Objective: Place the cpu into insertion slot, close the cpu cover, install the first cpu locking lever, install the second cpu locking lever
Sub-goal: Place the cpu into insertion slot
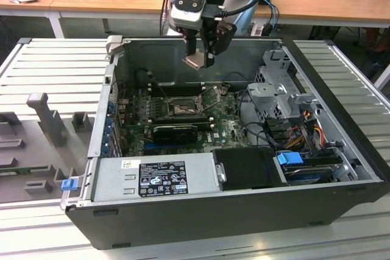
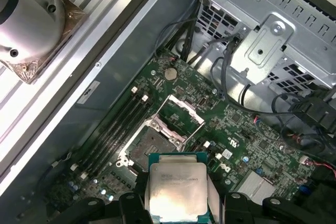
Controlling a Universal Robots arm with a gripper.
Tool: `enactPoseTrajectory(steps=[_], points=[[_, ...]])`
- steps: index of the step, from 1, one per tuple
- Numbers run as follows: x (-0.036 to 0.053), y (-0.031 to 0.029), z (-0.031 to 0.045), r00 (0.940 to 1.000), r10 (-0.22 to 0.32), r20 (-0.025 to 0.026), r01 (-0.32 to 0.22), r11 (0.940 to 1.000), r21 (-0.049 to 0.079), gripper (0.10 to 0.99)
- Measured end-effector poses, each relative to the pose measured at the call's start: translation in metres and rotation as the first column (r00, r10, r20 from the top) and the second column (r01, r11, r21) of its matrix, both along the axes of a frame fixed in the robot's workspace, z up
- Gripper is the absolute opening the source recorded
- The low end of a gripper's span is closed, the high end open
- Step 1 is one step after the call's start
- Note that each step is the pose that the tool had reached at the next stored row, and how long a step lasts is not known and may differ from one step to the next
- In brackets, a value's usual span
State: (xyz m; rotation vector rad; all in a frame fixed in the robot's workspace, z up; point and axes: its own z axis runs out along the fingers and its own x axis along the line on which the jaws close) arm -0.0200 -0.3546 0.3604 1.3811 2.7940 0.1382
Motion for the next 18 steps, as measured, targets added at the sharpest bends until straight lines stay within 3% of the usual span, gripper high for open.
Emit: enactPoseTrajectory(steps=[7,18], points=[[0.0,0.0,-0.0008,0.9978,-0.066,0.0001,0.066,0.9978,-0.001,0.529],[0.0,0.0,-0.002,0.9857,-0.168,0.0,0.168,0.9857,-0.001,0.529]])
